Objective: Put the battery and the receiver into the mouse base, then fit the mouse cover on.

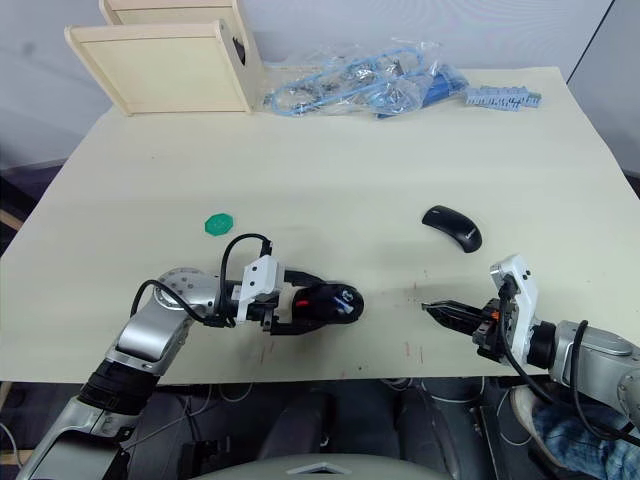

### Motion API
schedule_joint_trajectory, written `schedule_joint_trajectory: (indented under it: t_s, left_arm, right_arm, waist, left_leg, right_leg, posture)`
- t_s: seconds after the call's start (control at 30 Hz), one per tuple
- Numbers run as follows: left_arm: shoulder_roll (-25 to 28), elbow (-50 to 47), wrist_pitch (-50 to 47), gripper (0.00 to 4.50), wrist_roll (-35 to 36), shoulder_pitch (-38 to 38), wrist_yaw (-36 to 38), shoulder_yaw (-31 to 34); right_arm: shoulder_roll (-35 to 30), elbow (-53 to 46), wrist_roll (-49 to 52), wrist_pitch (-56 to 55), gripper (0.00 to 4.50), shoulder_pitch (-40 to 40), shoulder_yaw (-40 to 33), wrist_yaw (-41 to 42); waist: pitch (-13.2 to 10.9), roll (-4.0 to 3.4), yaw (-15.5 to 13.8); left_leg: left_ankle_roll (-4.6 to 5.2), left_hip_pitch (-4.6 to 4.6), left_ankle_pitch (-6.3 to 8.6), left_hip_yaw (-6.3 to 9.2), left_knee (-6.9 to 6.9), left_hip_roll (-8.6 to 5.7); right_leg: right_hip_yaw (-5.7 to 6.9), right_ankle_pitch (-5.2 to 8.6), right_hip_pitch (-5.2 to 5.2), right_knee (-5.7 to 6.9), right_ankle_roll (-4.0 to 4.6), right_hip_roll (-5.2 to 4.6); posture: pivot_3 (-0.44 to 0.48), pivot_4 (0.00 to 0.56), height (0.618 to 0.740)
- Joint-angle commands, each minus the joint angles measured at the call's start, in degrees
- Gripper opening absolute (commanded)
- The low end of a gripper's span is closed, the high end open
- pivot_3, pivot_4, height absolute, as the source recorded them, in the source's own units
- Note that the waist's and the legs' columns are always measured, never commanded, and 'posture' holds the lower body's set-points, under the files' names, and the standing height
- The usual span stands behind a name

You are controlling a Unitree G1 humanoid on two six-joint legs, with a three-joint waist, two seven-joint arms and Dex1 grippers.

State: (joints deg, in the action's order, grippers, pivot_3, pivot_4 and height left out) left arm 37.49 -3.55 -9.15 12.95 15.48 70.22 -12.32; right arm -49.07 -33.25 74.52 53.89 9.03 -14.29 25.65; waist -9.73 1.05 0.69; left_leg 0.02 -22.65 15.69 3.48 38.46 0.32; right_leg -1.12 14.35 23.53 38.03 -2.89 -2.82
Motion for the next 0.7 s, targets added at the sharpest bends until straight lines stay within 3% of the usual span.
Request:
schedule_joint_trajectory:
  t_s: [0.03,0.43,0.7]
  left_arm:
    - [0.1,-0.4,0.8,2.92,-0.2,-0.1,0.0,-0.3]
    - [-3.1,-5.4,-6.8,2.92,0.3,0.9,-6.6,0.1]
    - [-6.2,-4.5,-10.9,2.92,-1.5,4.2,-11.5,-1.3]
  right_arm:
    - [0.3,-1.8,1.1,0.2,0.0,-0.3,-0.8,-0.2]
    - [-1.0,-1.7,1.3,2.4,0.0,-3.2,-0.3,-1.5]
    - [-3.0,-1.5,2.4,6.8,0.0,-12.4,3.3,-4.5]
  waist:
    - [0.0,0.0,0.0]
    - [0.0,-0.01,0.0]
    - [0.0,-0.01,0.1]
  left_leg:
    - [0.0,0.0,0.0,0.0,0.0,0.0]
    - [0.0,-0.01,0.0,0.02,0.03,-0.01]
    - [0.0,0.0,0.0,0.02,0.04,-0.01]
  right_leg:
    - [0.0,0.0,0.0,0.0,0.0,0.0]
    - [0.0,-0.01,-0.02,0.0,-0.02,0.0]
    - [0.01,-0.01,-0.02,0.04,-0.02,0.0]
  posture:
    - [0.0,0.15,0.74]
    - [0.0,0.15,0.74]
    - [0.0,0.15,0.74]
